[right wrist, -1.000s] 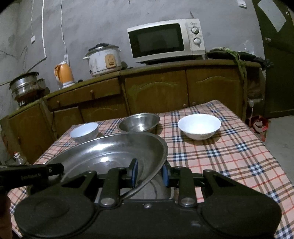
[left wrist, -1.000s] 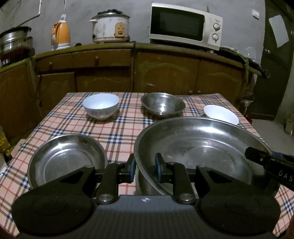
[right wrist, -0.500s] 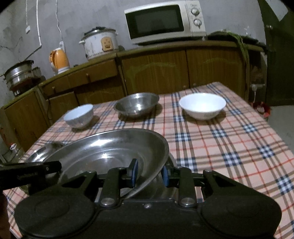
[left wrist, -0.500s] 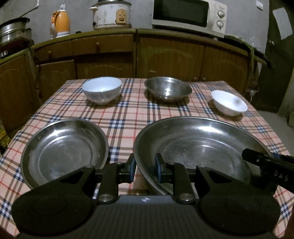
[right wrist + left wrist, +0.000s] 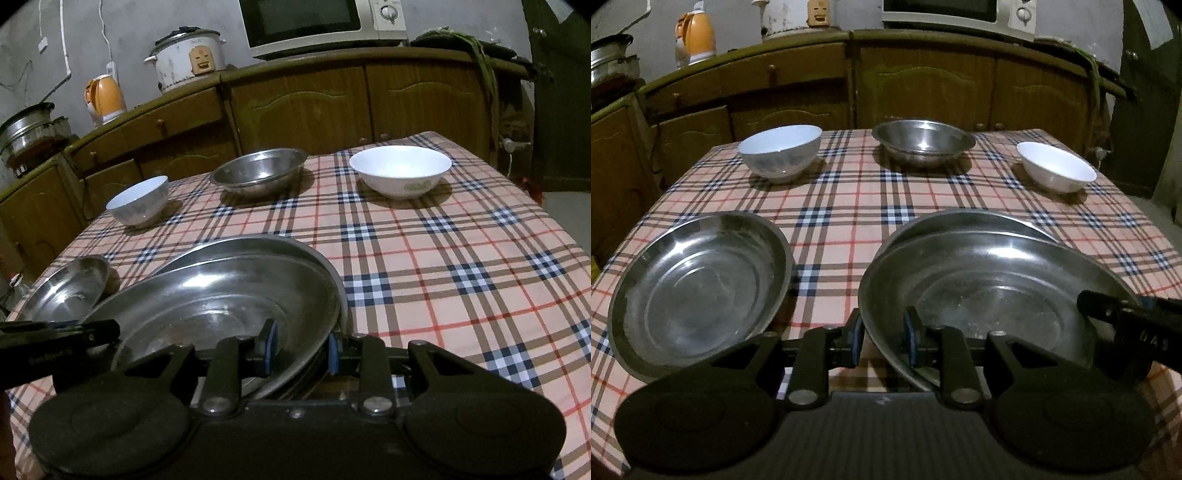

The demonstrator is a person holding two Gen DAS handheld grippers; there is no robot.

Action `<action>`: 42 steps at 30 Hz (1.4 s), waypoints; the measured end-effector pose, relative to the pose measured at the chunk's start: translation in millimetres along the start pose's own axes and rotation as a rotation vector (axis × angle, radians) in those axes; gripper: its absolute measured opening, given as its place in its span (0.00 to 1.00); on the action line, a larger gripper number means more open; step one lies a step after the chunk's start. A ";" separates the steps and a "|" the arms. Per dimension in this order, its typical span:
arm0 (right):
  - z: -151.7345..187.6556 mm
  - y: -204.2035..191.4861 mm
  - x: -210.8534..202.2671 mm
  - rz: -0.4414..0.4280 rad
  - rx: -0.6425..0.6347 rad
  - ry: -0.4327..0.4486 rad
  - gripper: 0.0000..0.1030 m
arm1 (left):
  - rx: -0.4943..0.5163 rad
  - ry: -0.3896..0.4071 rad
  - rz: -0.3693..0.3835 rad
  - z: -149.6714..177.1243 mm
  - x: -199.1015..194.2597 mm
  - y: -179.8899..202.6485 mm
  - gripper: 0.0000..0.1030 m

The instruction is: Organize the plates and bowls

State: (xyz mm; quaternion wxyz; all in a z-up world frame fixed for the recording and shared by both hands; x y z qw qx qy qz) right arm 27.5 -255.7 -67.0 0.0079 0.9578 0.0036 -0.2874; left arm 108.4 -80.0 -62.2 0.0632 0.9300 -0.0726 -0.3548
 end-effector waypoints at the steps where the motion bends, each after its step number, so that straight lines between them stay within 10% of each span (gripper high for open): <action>1: -0.2 -0.2 0.2 0.004 -0.006 0.004 0.34 | 0.002 0.002 0.000 0.9 1.3 0.0 0.24; 12: -0.6 -4.4 4.3 0.018 -0.067 0.032 0.44 | -0.013 0.028 0.011 5.7 11.7 0.9 0.26; 42: -30.9 -22.5 -39.2 -0.022 -0.075 0.120 0.74 | -0.115 0.084 -0.028 -14.8 -38.1 -34.7 0.70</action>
Point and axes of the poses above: each gripper's, at about its wrist camera, not at the fingertips, and x roughly the way its jaws point, y to its right, z to its underside, the point moved 4 cm from there along x, roughly the way its jaws point, and after that the axes turned 15 degrees about -x, right-handed, at the moved point
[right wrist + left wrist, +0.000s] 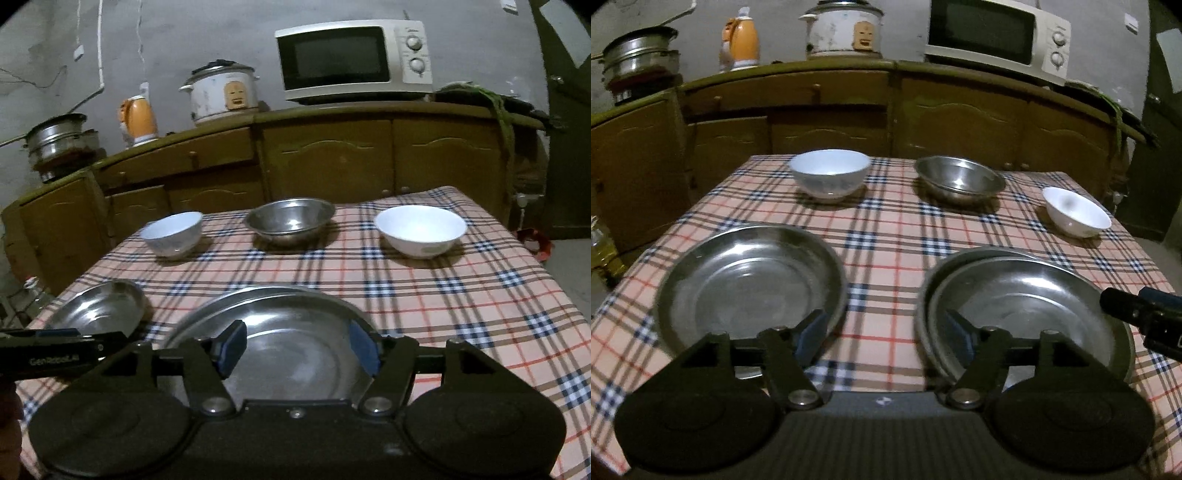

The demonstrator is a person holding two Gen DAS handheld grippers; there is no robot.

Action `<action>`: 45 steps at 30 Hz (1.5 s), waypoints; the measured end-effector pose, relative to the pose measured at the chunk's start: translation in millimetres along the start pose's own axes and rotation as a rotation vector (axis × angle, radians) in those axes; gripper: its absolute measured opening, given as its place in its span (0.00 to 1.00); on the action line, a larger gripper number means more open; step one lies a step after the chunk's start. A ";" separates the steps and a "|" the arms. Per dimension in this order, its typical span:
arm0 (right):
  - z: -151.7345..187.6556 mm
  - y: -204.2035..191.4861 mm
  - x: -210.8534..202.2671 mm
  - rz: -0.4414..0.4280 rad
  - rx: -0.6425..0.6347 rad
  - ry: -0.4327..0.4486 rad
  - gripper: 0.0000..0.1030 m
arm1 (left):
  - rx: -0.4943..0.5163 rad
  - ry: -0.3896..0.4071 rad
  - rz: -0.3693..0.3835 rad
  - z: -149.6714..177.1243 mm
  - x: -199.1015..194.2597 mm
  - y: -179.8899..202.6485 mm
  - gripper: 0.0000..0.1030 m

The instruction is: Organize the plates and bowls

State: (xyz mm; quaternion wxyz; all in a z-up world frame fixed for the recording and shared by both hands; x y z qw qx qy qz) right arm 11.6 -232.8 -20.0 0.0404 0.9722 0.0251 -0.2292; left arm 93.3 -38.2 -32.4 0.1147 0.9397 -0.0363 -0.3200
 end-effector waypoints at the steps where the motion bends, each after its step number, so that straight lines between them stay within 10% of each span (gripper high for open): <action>1: -0.9 -3.2 -0.3 -0.010 0.000 -0.001 0.74 | -0.006 0.000 -0.008 -1.3 -1.5 -3.8 0.70; 38: -42.4 -171.5 112.8 -0.270 -0.117 -0.158 0.77 | -0.286 0.004 -0.293 -65.9 47.7 -203.5 0.72; 45: -41.5 -184.6 142.4 -0.282 -0.090 -0.228 0.76 | -0.282 -0.020 -0.274 -67.2 57.9 -201.6 0.47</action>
Point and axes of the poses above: each gripper's, at about its wrist camera, not at the fingertips, and x roughly the way its jaws point, y to its right, z to its underside, the point moved 4 cm from there along x, roughly the way its jaws point, and after that the axes turned 15 degrees about -x, right-handed, at the moved point
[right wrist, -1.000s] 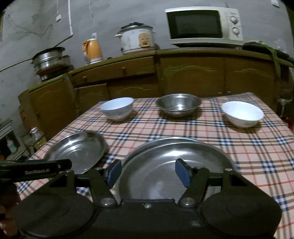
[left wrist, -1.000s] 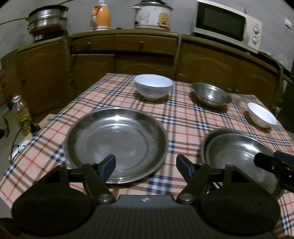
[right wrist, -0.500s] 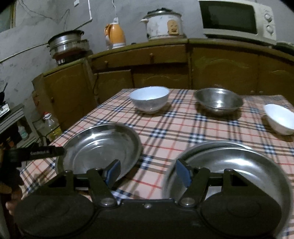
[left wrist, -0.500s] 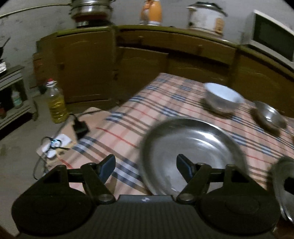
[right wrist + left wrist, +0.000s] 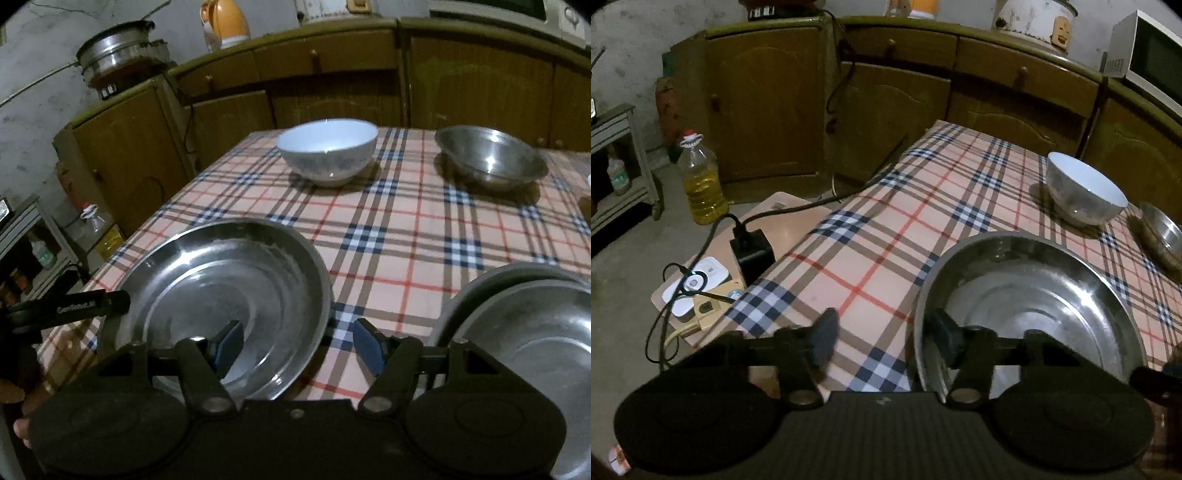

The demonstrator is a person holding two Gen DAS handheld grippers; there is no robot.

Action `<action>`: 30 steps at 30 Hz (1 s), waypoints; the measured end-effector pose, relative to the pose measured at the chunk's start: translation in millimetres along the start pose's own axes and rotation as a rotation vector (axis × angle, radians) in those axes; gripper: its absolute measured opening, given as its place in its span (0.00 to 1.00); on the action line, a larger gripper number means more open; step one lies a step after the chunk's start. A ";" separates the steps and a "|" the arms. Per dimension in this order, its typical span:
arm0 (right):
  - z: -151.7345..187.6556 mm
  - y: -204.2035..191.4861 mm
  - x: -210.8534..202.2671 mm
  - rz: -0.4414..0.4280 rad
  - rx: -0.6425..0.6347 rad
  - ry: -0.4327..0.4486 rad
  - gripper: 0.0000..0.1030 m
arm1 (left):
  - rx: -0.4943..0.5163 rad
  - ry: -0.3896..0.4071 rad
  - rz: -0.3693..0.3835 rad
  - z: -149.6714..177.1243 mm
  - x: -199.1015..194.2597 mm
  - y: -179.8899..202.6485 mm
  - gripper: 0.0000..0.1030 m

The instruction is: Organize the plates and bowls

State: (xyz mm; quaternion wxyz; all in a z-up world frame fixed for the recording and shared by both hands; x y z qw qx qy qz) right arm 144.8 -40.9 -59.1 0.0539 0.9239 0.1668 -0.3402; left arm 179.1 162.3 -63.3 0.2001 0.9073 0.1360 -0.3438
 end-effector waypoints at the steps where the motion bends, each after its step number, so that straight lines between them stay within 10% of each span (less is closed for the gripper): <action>1: 0.1 0.1 4.0 -0.011 0.012 -0.009 0.76 | 0.004 -0.006 0.018 0.3 0.7 2.0 0.36; 4: 0.2 -0.9 7.9 -0.036 0.033 -0.015 0.52 | 0.039 -0.021 0.055 5.2 -2.1 9.3 0.14; 8: 2.6 1.4 3.7 -0.016 0.028 -0.014 0.33 | 0.036 -0.011 0.056 7.8 -5.7 10.2 0.13; 30: 2.9 25.1 -107.7 0.046 -0.009 0.181 0.33 | 0.055 0.123 0.189 23.3 -98.1 44.2 0.12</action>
Point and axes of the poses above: each gripper's, at about its wrist camera, not at the fingertips, and x roughly the way its jaws point, y to its right, z to its underside, the point moved 4 cm from there along x, roughly the way its jaws point, and after that the axes turned 15 degrees about -x, right-handed, at the moved point
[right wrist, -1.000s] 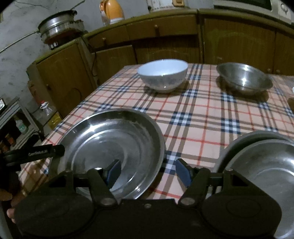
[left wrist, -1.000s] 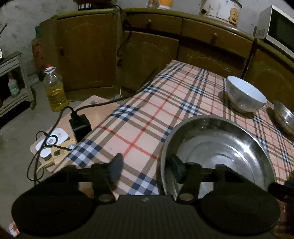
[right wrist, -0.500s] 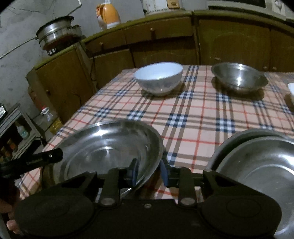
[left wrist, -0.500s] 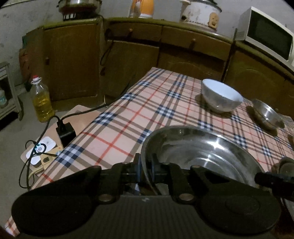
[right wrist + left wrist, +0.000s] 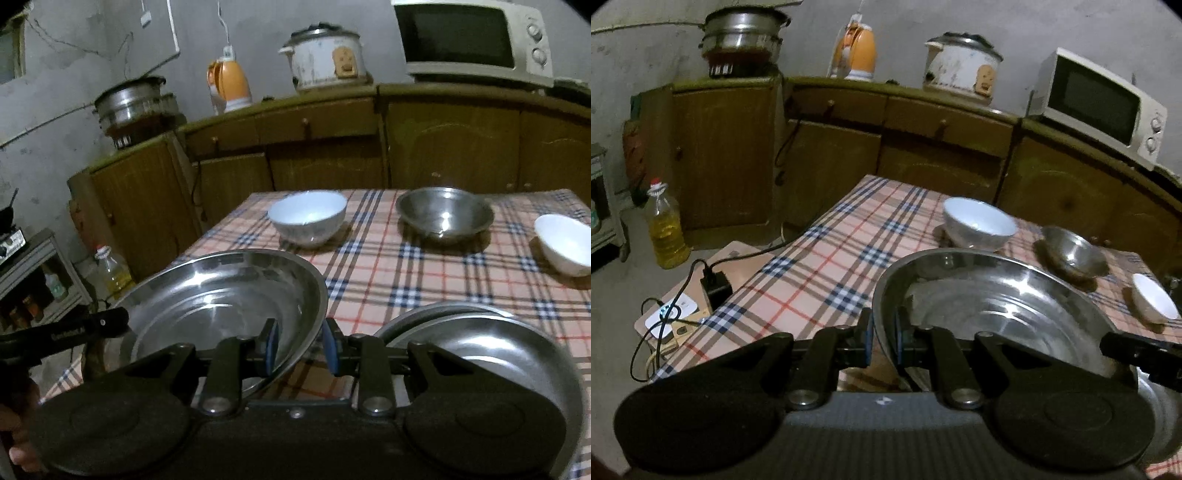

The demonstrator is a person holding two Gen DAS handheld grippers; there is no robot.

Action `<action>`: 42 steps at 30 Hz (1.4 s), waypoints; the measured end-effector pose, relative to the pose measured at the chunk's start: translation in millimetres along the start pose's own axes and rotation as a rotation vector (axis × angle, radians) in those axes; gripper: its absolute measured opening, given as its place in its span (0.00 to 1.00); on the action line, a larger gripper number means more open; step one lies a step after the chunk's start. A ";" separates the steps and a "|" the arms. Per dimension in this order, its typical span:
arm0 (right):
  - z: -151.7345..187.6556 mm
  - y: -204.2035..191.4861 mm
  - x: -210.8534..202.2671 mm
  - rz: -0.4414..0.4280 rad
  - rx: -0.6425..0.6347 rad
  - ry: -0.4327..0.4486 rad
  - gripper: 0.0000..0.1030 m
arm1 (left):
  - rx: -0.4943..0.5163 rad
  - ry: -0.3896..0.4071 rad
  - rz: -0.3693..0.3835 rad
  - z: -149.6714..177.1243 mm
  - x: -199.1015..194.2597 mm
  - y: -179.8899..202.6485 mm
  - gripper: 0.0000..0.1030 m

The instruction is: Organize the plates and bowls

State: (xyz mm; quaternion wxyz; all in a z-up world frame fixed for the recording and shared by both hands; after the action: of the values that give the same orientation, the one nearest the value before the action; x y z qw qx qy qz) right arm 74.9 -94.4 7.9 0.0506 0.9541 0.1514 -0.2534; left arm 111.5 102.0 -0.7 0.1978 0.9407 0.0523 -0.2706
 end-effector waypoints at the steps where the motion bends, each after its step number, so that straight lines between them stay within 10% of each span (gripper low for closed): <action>1: -0.3 2.9 -6.3 0.003 0.002 0.009 0.33 | 0.004 0.004 0.006 0.1 -3.5 4.9 0.12; 23: 24.0 92.2 -116.4 0.175 0.094 0.146 0.33 | 0.136 -0.010 0.157 40.2 -35.4 109.9 0.13; 42: 87.0 151.3 -115.1 0.253 0.211 0.071 0.33 | 0.252 -0.094 0.195 93.1 -5.3 157.0 0.14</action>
State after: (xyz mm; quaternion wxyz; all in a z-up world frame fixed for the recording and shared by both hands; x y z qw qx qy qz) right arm -13.3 -283.4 -7.0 -0.0237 0.9739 0.0043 -0.2257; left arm 93.8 -79.1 -16.1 0.1058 0.9450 -0.0830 -0.2980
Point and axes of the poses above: each gripper's, at about its wrist camera, not at the fingertips, and x roughly the way its jaws point, y to its right, z to its underside, the point moved 4 cm from there along x, roughly the way its jaws point, and after that the axes turned 15 degrees about -x, right-handed, at the moved point
